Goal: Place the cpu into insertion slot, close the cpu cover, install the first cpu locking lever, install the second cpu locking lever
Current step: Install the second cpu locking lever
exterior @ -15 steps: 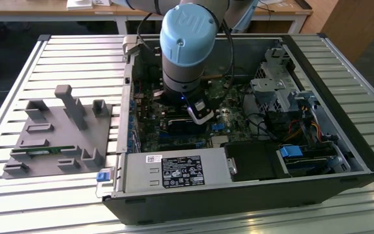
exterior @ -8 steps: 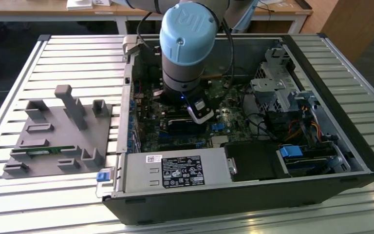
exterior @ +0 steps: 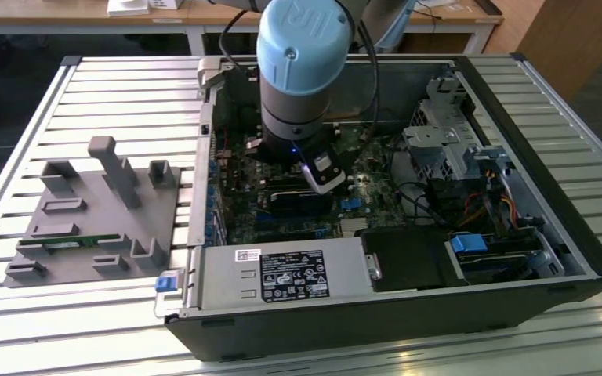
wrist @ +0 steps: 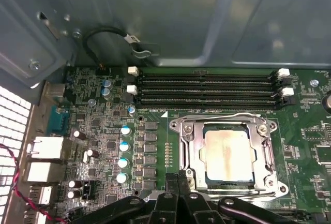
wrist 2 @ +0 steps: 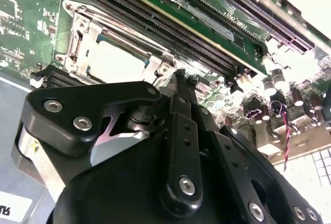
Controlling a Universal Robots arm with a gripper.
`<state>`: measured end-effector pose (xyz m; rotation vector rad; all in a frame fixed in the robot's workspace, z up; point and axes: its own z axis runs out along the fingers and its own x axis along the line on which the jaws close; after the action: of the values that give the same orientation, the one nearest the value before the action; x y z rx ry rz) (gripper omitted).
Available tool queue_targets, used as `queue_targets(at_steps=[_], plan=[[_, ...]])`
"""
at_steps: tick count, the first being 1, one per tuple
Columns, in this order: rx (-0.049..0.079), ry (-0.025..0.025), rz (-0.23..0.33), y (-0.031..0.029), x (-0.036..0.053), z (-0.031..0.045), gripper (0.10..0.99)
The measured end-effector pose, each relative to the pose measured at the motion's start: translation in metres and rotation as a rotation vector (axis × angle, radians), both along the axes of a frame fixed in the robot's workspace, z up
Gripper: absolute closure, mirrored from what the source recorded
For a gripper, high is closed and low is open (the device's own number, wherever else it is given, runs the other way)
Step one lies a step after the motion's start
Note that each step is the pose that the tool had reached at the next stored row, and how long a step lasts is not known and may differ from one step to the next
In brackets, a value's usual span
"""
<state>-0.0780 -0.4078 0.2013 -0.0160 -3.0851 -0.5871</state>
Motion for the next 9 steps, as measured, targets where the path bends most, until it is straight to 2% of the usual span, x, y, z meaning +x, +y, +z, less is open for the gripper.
queue_targets(at_steps=[9], plan=[[0.002, 0.0000, 0.000, 0.0000, 0.0000, 0.0103, 0.980]])
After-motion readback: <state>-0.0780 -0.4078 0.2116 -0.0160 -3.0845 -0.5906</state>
